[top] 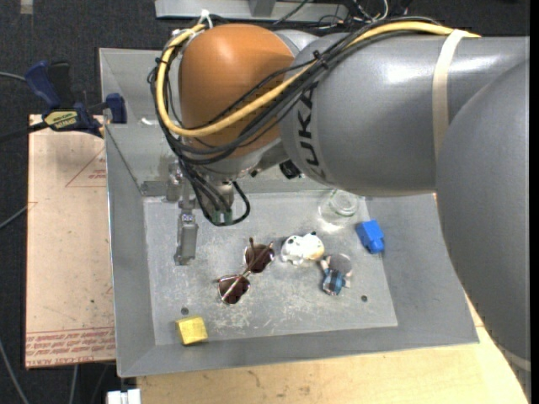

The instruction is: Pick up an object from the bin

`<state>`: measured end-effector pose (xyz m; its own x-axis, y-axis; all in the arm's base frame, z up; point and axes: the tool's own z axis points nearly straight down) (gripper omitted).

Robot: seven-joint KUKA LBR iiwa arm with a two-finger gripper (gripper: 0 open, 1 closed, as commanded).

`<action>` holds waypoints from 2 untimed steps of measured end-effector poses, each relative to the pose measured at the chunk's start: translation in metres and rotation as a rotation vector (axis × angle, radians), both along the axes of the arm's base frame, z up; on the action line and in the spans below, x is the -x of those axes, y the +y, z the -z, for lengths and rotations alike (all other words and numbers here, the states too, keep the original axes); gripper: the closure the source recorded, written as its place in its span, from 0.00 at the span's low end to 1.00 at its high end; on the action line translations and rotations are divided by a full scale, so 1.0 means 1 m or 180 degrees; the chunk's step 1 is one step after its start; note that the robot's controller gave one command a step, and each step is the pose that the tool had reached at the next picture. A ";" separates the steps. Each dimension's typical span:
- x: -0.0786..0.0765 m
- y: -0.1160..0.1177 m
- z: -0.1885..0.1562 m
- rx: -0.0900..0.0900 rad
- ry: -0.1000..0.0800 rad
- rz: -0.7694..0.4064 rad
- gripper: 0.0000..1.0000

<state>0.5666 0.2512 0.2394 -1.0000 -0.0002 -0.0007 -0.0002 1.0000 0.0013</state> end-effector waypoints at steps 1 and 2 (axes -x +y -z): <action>0.021 -0.027 0.047 0.0000 -0.0007 -0.0425 0.00; 0.026 -0.092 0.080 0.0006 0.0002 -0.0936 0.00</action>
Offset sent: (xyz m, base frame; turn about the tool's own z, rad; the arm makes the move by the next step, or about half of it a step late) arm -0.0271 -0.0898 -0.0794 -0.2989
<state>0.5403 0.1587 0.1595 -0.9570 -0.2901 0.0003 -0.2901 0.9570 -0.0005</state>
